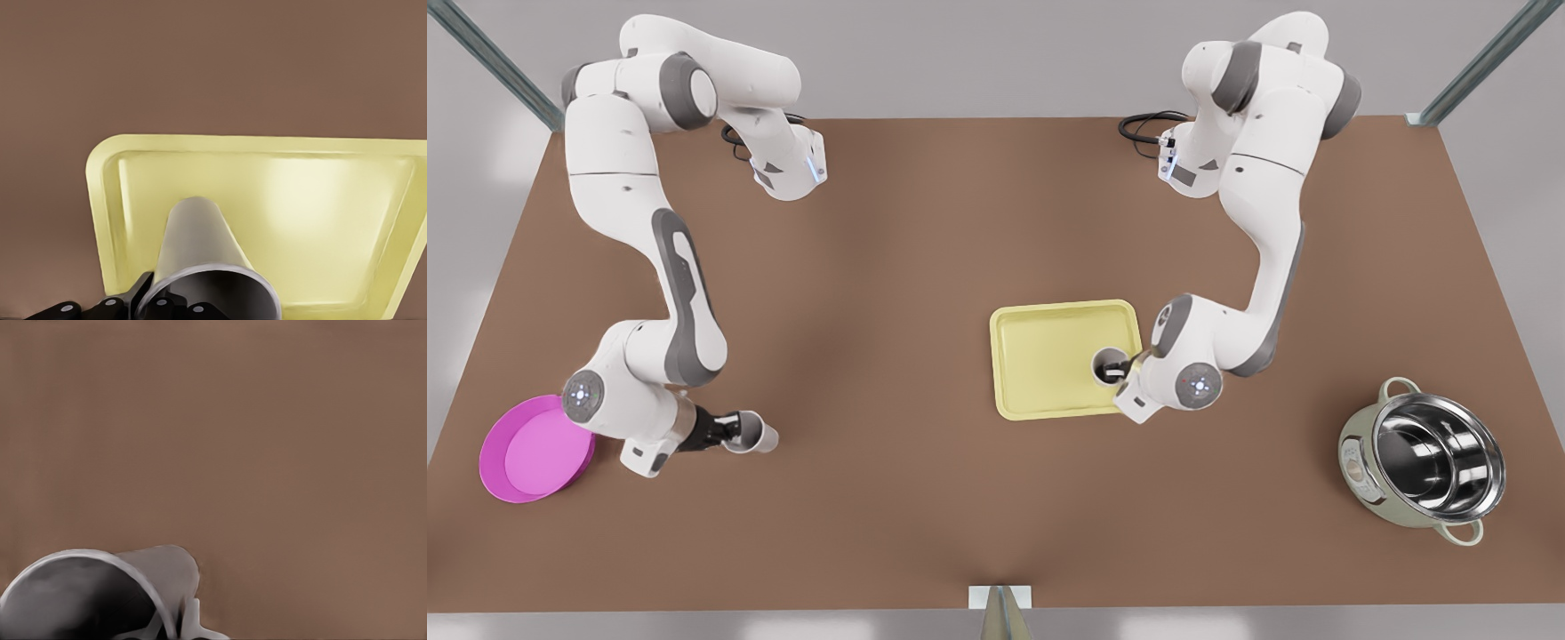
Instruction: Use both arms to respectively pick up the white IKEA cups from the middle-left and middle-right positions, then place the white IKEA cups onto the middle-middle tray, ensuring that the cups remain upright and do not tip over
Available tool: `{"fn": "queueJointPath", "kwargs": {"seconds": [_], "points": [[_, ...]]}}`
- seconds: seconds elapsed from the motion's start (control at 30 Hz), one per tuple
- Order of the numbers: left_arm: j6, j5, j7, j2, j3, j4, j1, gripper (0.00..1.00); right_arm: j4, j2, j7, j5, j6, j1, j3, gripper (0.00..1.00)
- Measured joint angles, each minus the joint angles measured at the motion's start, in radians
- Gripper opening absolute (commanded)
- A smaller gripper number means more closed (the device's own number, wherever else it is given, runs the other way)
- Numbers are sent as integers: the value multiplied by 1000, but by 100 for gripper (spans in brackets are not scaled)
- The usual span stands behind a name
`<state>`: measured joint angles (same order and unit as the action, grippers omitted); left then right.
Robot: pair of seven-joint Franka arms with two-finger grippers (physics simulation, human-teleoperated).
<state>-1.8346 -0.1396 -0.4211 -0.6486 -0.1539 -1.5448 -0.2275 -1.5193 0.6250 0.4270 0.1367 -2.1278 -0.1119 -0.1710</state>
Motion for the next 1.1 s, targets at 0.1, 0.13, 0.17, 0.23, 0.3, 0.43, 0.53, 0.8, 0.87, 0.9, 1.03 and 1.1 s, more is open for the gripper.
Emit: {"fn": "queueJointPath", "kwargs": {"seconds": [0.1,0.13,0.17,0.23,0.3,0.43,0.53,0.8,0.87,0.9,1.03,1.1], "points": [[6,-2,-45,-26,-9,0,4,21,-4,1,2,19,15,39,-88,21],[4,-3,-58,-32,-11,0,5,34,-5,2,2,26,17,75,-97,21],[2,-5,-70,-37,-12,0,6,51,-4,3,0,31,18,113,-103,21],[-1,-11,-90,-40,-13,0,10,100,-3,5,-12,59,9,187,-106,21],[-5,-21,-106,-37,-13,1,16,100,-3,6,-42,87,-16,265,-106,21],[43,-24,-135,-11,-14,47,28,100,6,17,-140,110,-99,424,-102,21],[89,-13,-157,48,-14,52,55,100,40,53,-230,105,-166,520,-91,21],[367,227,-63,408,-13,154,134,100,159,205,-487,48,-334,680,-41,21],[396,249,-11,440,2,169,145,100,175,231,-537,46,-361,702,-23,21],[408,254,13,436,6,182,145,100,186,244,-560,45,-372,709,-18,21],[441,255,96,387,10,247,161,100,203,270,-646,39,-403,735,7,92],[452,253,121,380,7,253,167,100,204,272,-683,37,-412,743,17,100]]}}
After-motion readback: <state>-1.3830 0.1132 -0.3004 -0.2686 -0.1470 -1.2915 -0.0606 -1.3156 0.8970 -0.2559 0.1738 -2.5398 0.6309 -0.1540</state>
